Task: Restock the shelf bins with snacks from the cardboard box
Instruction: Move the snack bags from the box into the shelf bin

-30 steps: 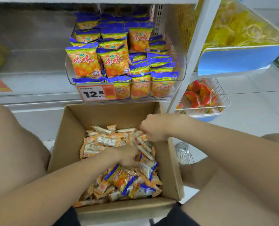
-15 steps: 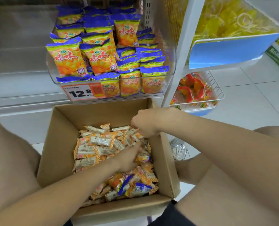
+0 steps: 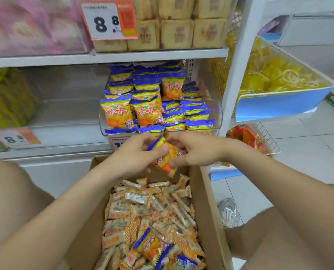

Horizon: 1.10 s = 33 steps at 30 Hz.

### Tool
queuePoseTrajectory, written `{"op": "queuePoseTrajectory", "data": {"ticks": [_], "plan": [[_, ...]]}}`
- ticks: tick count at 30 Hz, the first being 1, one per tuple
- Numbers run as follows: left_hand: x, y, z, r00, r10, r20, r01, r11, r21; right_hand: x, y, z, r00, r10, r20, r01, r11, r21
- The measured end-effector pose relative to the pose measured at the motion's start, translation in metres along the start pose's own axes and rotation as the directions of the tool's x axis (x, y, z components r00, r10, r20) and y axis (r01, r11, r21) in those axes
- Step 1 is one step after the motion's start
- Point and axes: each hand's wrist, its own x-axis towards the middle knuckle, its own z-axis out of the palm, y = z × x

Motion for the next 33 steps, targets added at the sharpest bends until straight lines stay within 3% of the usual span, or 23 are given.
{"op": "queuePoseTrajectory", "data": {"ticks": [3,6,9,11,13,15,17,20,23,28,31,33], "plan": [[-0.002,0.012,-0.014,0.995,0.064,-0.08,-0.068,0.996,-0.048,-0.002,-0.009,-0.01,0.997,-0.006,-0.079,0.023,0.975,0.223],[-0.001,0.016,-0.022,0.962,0.159,-0.223,-0.15,0.987,0.056,-0.005,-0.021,-0.018,0.981,-0.062,-0.182,0.115,0.948,0.298],[0.003,0.017,-0.025,0.83,0.381,-0.408,-0.277,0.916,0.291,-0.001,-0.023,-0.031,0.949,-0.031,-0.315,0.152,0.918,0.367],[0.009,0.014,-0.028,0.705,0.562,-0.433,-0.295,0.787,0.542,0.011,-0.013,-0.039,0.845,0.097,-0.526,0.135,0.913,0.385],[0.016,0.008,-0.03,0.659,0.663,-0.355,-0.253,0.64,0.726,0.026,0.001,-0.043,0.688,0.184,-0.702,0.1,0.934,0.343],[0.023,0.002,-0.031,0.7,0.656,-0.283,-0.182,0.547,0.817,0.04,0.011,-0.047,0.568,0.225,-0.792,0.069,0.946,0.318],[0.026,-0.001,-0.03,0.771,0.591,-0.238,-0.114,0.496,0.861,0.051,0.016,-0.052,0.502,0.241,-0.831,0.04,0.953,0.301],[0.03,-0.004,-0.029,0.834,0.505,-0.22,-0.058,0.478,0.876,0.071,0.02,-0.052,0.509,0.199,-0.838,-0.037,0.977,0.209],[0.033,-0.006,-0.03,0.842,0.493,-0.22,-0.036,0.459,0.888,0.089,0.023,-0.047,0.58,0.249,-0.776,-0.161,0.969,0.19],[0.034,-0.006,-0.031,0.842,0.496,-0.213,-0.04,0.451,0.892,0.093,0.018,-0.055,0.57,0.293,-0.767,-0.331,0.937,0.111],[0.034,-0.006,-0.03,0.838,0.504,-0.21,-0.056,0.461,0.886,0.09,0.014,-0.056,0.636,0.317,-0.704,-0.341,0.933,0.113],[0.033,-0.006,-0.031,0.82,0.533,-0.208,-0.081,0.467,0.881,0.086,0.012,-0.057,0.641,0.312,-0.701,-0.308,0.941,0.137]]}}
